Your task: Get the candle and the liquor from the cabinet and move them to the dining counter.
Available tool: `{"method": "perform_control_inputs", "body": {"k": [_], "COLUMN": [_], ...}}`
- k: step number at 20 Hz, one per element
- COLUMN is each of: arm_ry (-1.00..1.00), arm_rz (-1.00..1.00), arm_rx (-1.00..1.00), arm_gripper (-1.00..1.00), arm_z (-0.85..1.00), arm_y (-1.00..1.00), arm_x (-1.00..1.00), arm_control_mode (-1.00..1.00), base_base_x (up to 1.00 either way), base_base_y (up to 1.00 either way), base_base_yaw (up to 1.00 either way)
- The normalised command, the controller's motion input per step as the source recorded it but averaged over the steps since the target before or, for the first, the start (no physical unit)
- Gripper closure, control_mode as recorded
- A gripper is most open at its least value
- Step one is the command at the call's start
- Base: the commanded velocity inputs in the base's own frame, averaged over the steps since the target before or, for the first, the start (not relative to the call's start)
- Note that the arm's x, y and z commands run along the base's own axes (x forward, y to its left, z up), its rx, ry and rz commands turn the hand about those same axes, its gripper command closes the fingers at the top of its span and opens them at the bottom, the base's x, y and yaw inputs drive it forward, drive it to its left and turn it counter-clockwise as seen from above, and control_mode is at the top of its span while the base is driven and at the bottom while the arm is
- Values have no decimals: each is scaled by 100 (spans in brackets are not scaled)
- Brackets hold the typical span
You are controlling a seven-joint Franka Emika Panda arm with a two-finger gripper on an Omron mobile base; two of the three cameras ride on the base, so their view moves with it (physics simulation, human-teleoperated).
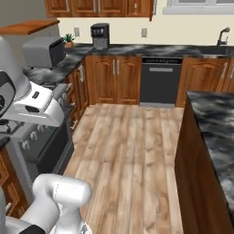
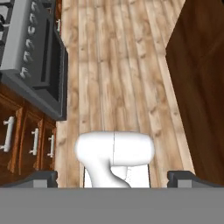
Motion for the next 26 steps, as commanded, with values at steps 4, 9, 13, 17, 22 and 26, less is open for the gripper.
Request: {"method": "perform_control_inputs", "body": {"k": [4,9,13,17,22,26], "arm_ry": [0,0,0,0,0,0], "arm_rz": [0,0,0,0,0,0], "arm_rx": [0,0,0,0,0,0], "arm_gripper": [-100,-100,-100,-100,-100,-100], "arm_z": [0,0,0,0,0,0], "arm_y": [0,0,0,0,0,0], "arm_x": [0,0,0,0,0,0], "arm_control_mode": [100,100,100,100,100,100], "base_base_x": [100,100,100,100,100,100], "base_base_y": [0,0,0,0,0,0], "base_base_yaw": [0,0,0,0,0,0]}}
